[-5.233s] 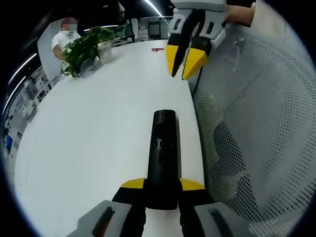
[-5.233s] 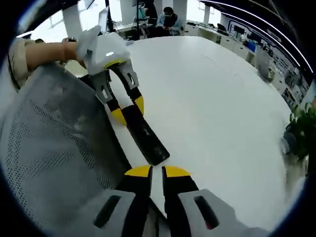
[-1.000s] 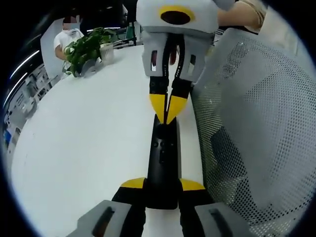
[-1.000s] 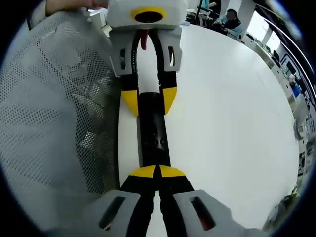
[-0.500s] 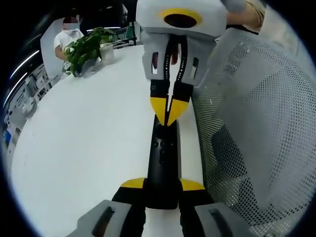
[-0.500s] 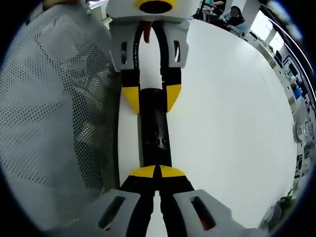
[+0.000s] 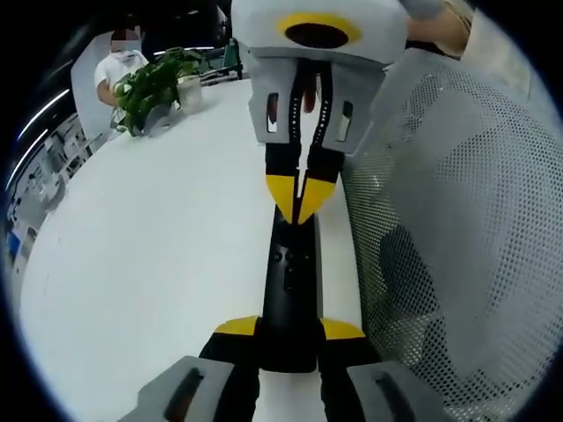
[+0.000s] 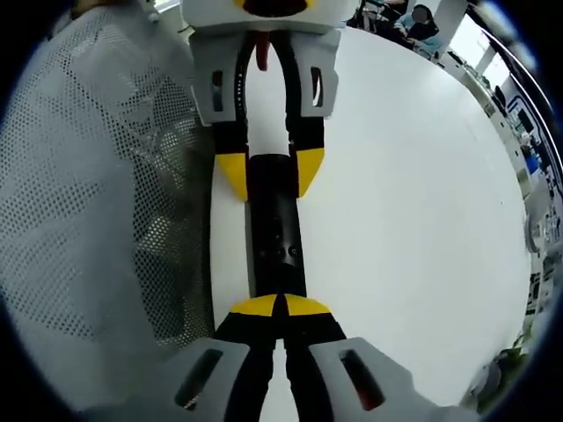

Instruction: Press the specified remote control buttons in sequence, fully releasing each button before pressing the next.

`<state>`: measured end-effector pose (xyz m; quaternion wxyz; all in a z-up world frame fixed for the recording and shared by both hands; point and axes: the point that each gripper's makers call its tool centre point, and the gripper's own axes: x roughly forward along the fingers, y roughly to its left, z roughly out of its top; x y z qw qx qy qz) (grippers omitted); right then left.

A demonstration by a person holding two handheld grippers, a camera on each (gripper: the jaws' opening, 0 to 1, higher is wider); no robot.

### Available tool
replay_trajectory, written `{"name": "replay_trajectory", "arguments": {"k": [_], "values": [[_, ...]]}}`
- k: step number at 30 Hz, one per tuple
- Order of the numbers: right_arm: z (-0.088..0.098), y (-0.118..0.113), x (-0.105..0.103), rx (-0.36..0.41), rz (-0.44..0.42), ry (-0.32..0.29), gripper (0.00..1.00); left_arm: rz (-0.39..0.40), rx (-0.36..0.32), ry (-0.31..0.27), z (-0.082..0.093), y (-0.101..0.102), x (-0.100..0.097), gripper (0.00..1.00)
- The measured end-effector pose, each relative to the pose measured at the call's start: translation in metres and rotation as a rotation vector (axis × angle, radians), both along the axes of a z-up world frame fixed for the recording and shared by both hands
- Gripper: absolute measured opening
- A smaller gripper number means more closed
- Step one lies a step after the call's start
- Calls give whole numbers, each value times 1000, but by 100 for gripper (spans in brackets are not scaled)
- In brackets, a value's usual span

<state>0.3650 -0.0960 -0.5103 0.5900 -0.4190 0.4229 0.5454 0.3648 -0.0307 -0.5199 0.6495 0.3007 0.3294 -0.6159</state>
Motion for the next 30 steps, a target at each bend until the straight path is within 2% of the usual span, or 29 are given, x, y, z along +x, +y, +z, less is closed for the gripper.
{"name": "replay_trajectory", "arguments": {"k": [3,5,8,11,14,22,30], "values": [[-1,-1,1,17,-42,14,0,4,0,-2,1,0,-1,24],[0,-1,1,79,-122,10,0,6,2,-4,1,0,-1,24],[2,-2,1,146,-156,-11,0,10,0,-2,1,-1,-1,24],[1,-1,-1,135,-112,-28,0,6,11,-3,2,-1,-1,24],[1,0,0,99,-91,-19,0,1,10,-4,2,-1,-1,24],[1,0,0,49,-72,-17,0,-8,11,-5,2,-1,-2,24],[0,0,0,40,-80,-19,0,-4,15,-4,2,-1,-2,24]]}}
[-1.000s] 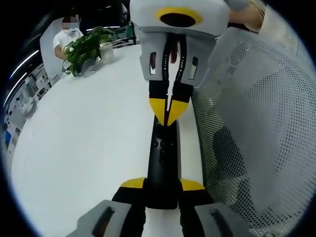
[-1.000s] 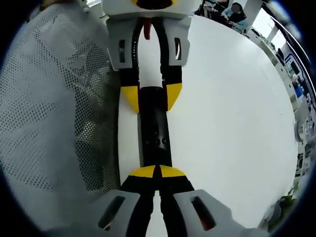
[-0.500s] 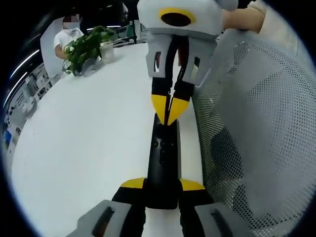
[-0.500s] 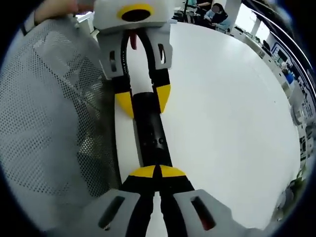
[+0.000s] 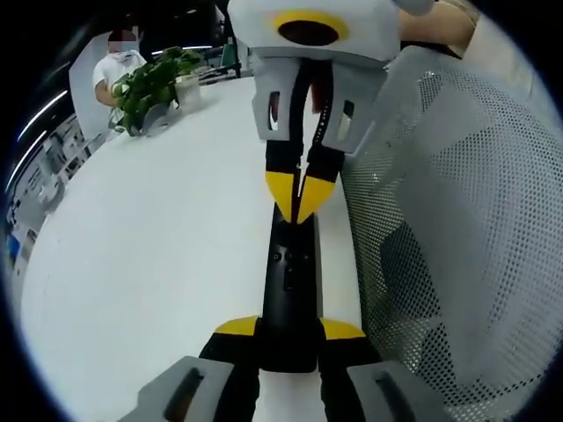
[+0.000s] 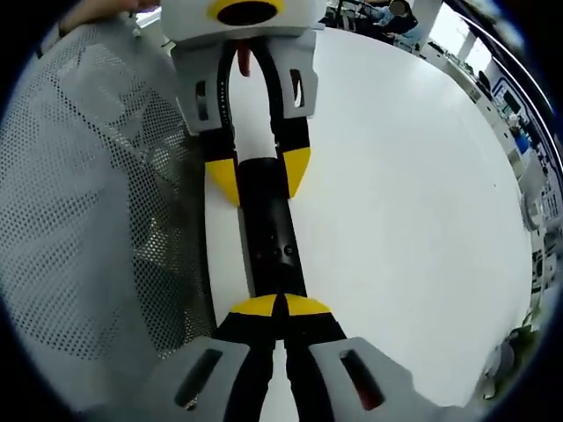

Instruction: Press the specified remote control buttons in sequence, fully releasing each button before pressing the next.

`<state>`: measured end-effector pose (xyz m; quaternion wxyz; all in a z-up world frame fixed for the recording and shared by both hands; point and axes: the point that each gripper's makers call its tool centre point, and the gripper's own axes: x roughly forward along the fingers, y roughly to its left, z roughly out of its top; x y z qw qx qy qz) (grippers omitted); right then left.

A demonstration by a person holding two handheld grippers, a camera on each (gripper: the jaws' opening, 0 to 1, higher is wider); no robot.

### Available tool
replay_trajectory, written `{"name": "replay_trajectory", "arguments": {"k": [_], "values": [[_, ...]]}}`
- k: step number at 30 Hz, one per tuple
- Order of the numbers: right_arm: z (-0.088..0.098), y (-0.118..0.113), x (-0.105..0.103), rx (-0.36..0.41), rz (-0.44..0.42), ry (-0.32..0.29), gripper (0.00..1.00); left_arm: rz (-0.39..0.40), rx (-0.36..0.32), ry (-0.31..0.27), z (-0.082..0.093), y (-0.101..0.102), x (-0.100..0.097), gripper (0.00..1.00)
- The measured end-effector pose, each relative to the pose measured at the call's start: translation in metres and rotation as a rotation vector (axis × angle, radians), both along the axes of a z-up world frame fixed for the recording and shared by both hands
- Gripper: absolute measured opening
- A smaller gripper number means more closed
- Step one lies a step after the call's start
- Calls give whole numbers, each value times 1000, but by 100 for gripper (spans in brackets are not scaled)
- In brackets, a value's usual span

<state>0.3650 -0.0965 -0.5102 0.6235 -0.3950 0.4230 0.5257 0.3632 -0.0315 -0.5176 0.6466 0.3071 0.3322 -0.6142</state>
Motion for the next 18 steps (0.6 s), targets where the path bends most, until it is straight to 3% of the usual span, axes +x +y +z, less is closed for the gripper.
{"name": "replay_trajectory", "arguments": {"k": [7,18], "values": [[0,0,0,13,-17,-13,0,1,0,-1,0,0,0,24],[1,0,1,43,-108,29,0,33,-19,-6,0,1,-1,24]]}}
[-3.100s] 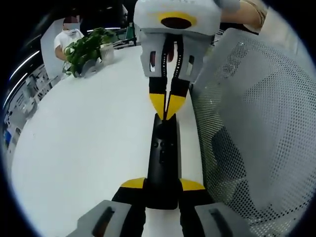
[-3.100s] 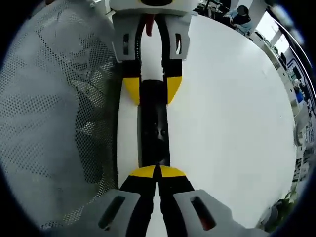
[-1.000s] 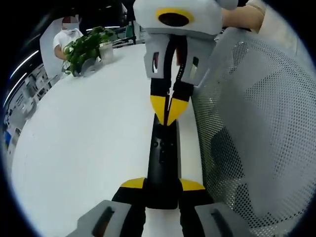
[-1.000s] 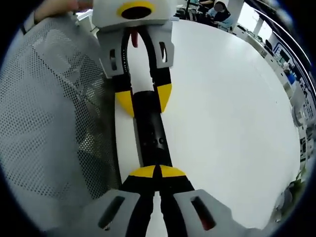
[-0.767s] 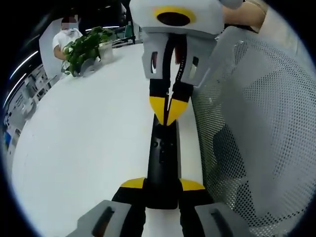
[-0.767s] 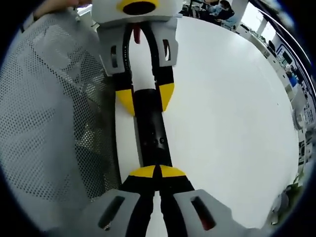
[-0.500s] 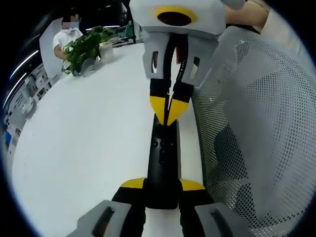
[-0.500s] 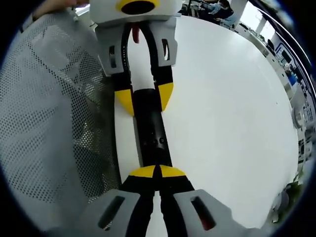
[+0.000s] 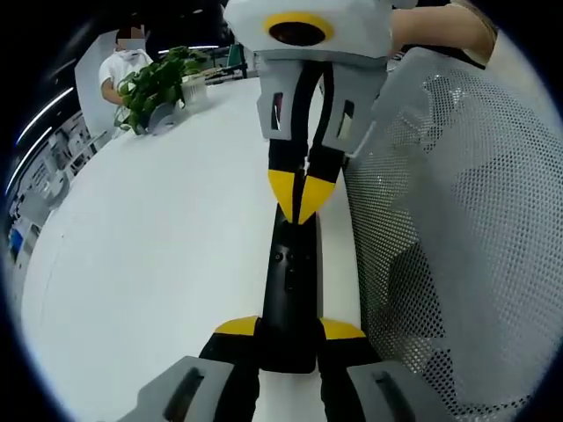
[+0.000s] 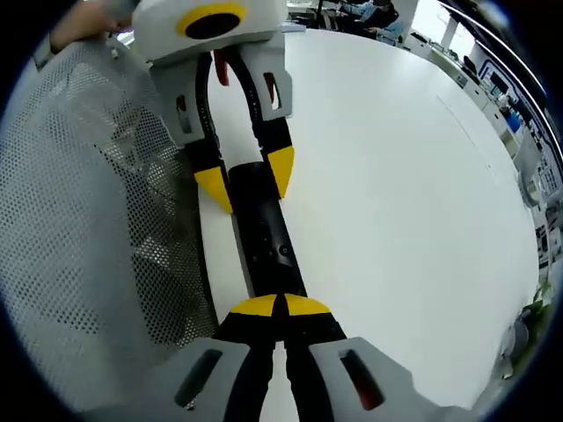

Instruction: Press the specified remote control buttons in sequence, fully releasing each button before pressing the next.

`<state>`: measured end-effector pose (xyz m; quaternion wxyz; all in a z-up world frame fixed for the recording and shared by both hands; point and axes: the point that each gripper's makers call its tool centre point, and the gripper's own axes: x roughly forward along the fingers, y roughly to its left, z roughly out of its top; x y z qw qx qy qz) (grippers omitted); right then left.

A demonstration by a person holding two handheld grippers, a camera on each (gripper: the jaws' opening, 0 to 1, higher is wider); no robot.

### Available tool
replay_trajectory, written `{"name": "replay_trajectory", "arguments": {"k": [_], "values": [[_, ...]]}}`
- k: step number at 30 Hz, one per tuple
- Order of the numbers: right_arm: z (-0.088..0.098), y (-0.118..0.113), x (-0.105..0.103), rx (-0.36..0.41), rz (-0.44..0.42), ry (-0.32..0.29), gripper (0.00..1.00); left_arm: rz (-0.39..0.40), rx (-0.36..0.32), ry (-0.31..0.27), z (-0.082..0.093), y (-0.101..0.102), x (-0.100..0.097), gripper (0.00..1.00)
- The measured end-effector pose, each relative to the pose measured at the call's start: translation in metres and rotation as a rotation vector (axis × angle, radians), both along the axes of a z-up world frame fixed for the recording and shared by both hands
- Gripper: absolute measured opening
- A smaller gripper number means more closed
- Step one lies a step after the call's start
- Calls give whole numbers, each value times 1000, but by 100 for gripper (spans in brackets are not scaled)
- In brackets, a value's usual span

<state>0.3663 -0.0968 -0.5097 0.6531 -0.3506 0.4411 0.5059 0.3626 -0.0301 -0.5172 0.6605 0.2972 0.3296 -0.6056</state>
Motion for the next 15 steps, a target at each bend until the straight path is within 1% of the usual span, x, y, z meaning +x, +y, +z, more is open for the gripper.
{"name": "replay_trajectory", "arguments": {"k": [3,5,10,15], "values": [[0,1,-1,-7,-11,-29,0,3,-3,-6,0,-1,0,24],[1,0,-2,3,-18,-51,0,3,-2,-1,0,-1,0,24],[1,0,0,6,-62,-58,0,1,-2,-2,0,-2,0,24],[1,0,0,-13,-47,-61,0,0,4,-2,1,-2,1,24]]}}
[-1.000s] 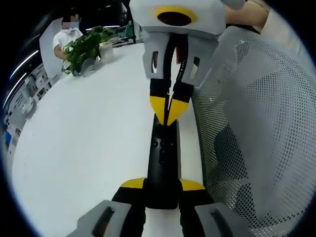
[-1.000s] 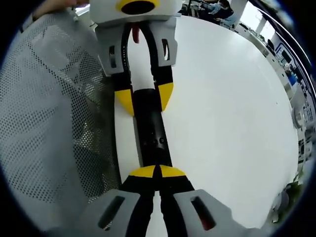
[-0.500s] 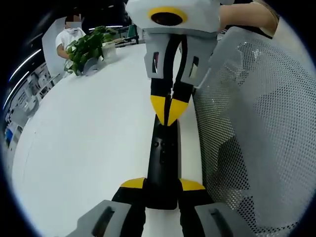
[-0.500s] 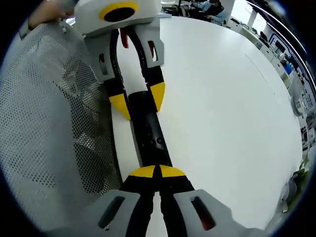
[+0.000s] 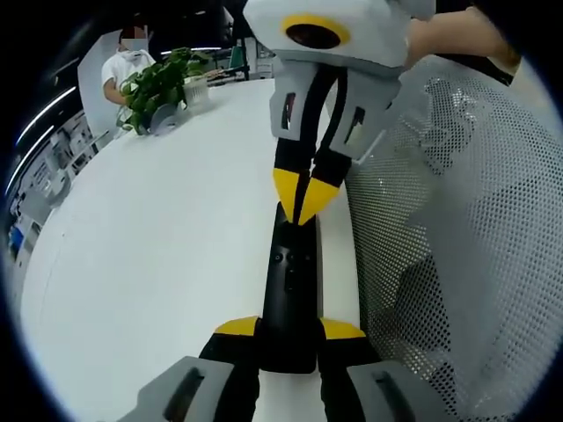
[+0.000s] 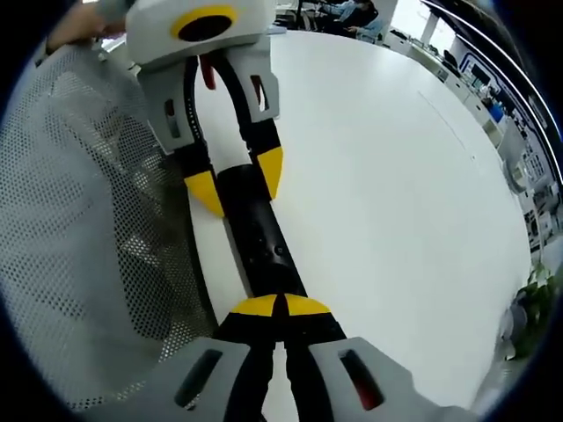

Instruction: Press the specified remote control buttons in sequence, fully releasing each button before pressing the next.

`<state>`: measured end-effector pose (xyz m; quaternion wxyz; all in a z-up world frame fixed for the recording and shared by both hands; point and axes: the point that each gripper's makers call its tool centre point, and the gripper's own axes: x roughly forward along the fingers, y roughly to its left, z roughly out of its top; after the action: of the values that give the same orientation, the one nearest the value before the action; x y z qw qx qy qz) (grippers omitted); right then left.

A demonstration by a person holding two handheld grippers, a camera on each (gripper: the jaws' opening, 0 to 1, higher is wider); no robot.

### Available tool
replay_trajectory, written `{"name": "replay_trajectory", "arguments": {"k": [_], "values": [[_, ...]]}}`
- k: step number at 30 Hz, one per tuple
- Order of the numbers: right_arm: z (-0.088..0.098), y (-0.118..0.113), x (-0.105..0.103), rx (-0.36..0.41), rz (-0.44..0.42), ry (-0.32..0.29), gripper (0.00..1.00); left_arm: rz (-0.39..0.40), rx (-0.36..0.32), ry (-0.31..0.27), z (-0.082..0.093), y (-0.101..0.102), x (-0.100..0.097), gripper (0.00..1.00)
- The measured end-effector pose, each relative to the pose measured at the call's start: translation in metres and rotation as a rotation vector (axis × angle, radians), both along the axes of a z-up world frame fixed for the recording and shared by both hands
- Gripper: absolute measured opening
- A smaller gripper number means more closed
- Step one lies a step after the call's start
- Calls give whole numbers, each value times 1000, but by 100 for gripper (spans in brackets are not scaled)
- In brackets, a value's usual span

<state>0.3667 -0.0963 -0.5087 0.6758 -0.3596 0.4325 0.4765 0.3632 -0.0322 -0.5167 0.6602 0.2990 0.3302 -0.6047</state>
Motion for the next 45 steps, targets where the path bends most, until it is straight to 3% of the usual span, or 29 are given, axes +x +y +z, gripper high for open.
{"name": "replay_trajectory", "arguments": {"k": [26,45], "values": [[1,1,-6,107,62,30,5,-39,9,4,-1,1,-2,24],[0,7,-8,102,154,-26,6,-56,6,7,-1,1,-2,24]]}}
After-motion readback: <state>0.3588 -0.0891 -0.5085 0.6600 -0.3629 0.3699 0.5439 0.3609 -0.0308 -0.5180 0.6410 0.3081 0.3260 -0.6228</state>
